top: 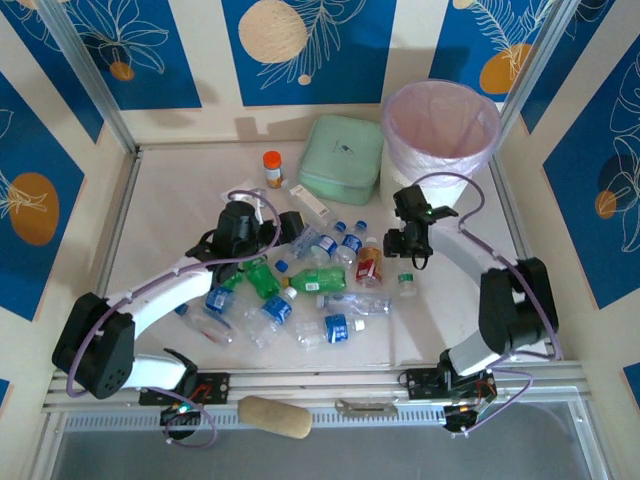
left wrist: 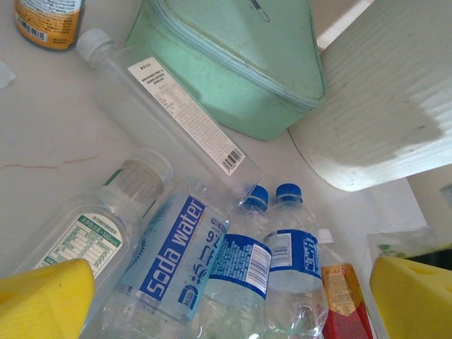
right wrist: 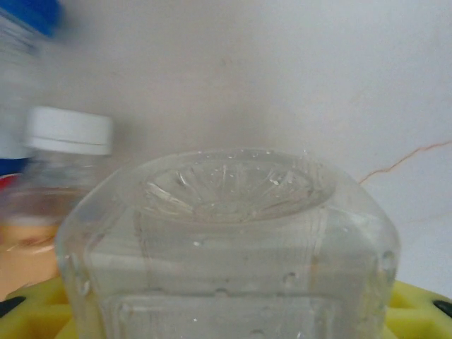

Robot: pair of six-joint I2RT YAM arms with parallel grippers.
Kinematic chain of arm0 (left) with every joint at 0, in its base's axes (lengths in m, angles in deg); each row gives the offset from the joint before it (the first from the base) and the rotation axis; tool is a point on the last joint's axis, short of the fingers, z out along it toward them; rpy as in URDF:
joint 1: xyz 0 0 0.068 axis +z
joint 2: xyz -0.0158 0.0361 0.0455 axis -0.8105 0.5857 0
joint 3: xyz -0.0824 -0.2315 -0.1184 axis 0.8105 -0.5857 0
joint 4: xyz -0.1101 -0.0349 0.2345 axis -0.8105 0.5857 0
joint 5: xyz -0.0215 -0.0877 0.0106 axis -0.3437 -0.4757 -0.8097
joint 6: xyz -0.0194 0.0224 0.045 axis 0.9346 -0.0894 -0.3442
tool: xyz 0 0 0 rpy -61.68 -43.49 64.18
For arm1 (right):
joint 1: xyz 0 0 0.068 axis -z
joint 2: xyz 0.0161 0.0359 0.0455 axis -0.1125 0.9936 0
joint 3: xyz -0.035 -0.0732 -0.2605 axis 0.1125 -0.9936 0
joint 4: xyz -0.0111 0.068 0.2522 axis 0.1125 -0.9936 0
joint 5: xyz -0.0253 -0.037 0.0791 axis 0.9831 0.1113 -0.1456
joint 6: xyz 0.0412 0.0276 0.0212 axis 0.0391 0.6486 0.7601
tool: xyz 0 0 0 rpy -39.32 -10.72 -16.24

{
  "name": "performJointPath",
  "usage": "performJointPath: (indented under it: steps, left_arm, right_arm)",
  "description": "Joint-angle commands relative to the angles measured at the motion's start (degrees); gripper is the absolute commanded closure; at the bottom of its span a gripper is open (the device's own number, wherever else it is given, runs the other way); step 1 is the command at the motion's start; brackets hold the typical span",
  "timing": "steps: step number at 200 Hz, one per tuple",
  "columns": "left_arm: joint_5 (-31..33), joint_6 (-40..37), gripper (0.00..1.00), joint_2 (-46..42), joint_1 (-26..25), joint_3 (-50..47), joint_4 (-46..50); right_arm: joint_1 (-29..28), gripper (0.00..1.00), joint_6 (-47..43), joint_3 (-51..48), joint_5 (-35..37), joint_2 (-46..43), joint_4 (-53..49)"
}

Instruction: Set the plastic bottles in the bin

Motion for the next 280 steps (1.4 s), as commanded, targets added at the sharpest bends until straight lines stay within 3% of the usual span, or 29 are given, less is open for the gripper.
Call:
performJointPath:
  steps: [1, 40, 79, 117, 162, 211, 246, 280]
  left_arm:
    - [3.68, 2.79, 0.0, -0.78, -0.05, -1.67, -3.21]
    - [4.57, 7.54, 0.0, -1.56, 3.38, -4.12, -6.02]
    - [3.95, 7.1, 0.0, -3.53, 4.88, -5.91, -5.74]
    - [1.81, 3.61, 0.0, -5.28, 4.88, -5.88, -4.05]
    - [-1.54, -0.54, 0.0, -6.98, 4.85, -5.27, -1.55]
    - [-2.66, -2.64, 0.0, -8.95, 4.79, -6.37, 1.96]
    - [-2.4, -3.16, 0.0, -11.38, 4.79, -7.78, 3.84]
    - [-1.09, -4.23, 0.0, -13.64, 4.79, -8.09, 6.54]
  right_arm:
    - [-2.44, 0.46, -1.87, 0.23, -3.72, -6.15, -0.77]
    - [-7.18, 0.47, -3.04, 3.01, -11.92, -12.75, 2.5]
    - [-6.4, 0.5, 0.53, 10.56, -15.02, -14.24, 6.02]
    - [-1.62, 0.5, 4.15, 19.34, -18.25, -12.87, 10.65]
    - [9.2, 0.5, 9.64, 31.89, -21.66, -8.48, 13.04]
    - [16.61, 0.5, 9.99, 40.76, -17.14, -0.38, 20.97]
    - [18.62, 0.49, 8.43, 45.72, -11.98, 6.44, 23.97]
    - [19.93, 0.49, 7.43, 49.1, -11.65, 12.94, 25.84]
